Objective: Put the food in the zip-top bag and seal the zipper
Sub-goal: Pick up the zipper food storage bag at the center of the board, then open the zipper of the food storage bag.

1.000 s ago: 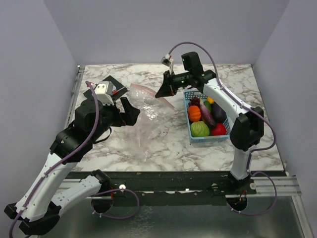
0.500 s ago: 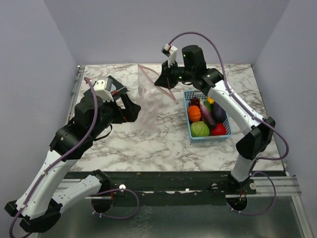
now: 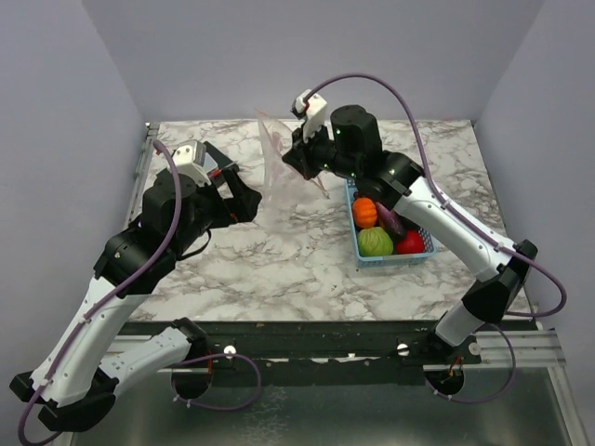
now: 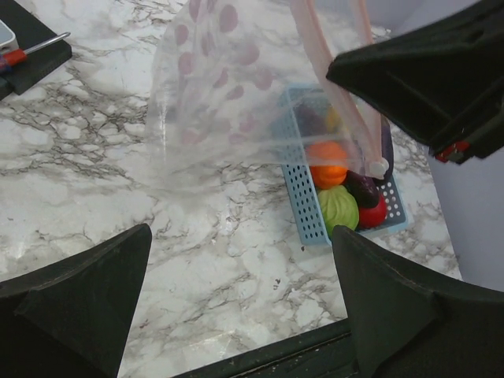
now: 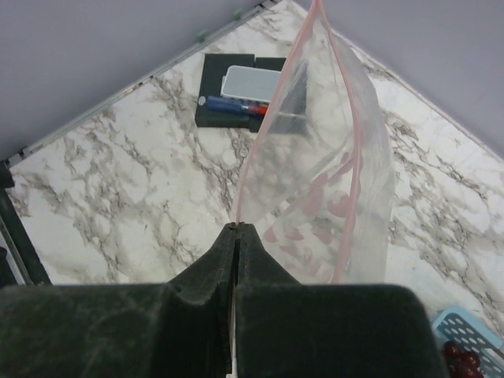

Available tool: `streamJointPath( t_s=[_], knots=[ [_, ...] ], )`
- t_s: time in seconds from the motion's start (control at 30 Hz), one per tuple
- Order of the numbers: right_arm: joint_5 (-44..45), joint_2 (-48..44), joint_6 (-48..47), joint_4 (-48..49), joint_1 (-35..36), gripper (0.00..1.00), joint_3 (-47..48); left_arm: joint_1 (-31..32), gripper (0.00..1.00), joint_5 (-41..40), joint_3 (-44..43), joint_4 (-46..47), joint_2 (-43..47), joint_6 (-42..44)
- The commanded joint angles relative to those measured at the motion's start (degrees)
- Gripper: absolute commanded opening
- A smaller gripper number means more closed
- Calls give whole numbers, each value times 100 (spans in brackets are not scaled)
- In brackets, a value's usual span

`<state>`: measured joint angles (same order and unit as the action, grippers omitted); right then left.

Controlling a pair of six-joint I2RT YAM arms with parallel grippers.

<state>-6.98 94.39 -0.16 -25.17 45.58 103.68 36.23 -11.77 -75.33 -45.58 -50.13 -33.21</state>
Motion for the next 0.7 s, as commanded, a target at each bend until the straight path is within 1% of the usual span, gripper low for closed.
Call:
streamJointPath(
  t_s=[0.0, 0.27, 0.47, 0.67],
  knots=[
    [671, -389, -331, 521, 314, 0, -775, 16, 99, -344, -92, -41, -83, -362],
    [1172, -1058, -509, 1170, 706, 1, -2105, 16, 99, -301, 179, 143, -121, -891],
    [1081, -1306, -587, 1390, 769, 1, -2513, 16, 99, -262, 126, 153, -340, -1029],
    [1063, -1411, -630, 1546, 989, 1, -2695, 20, 99, -248, 110, 257, -570, -1157]
  ],
)
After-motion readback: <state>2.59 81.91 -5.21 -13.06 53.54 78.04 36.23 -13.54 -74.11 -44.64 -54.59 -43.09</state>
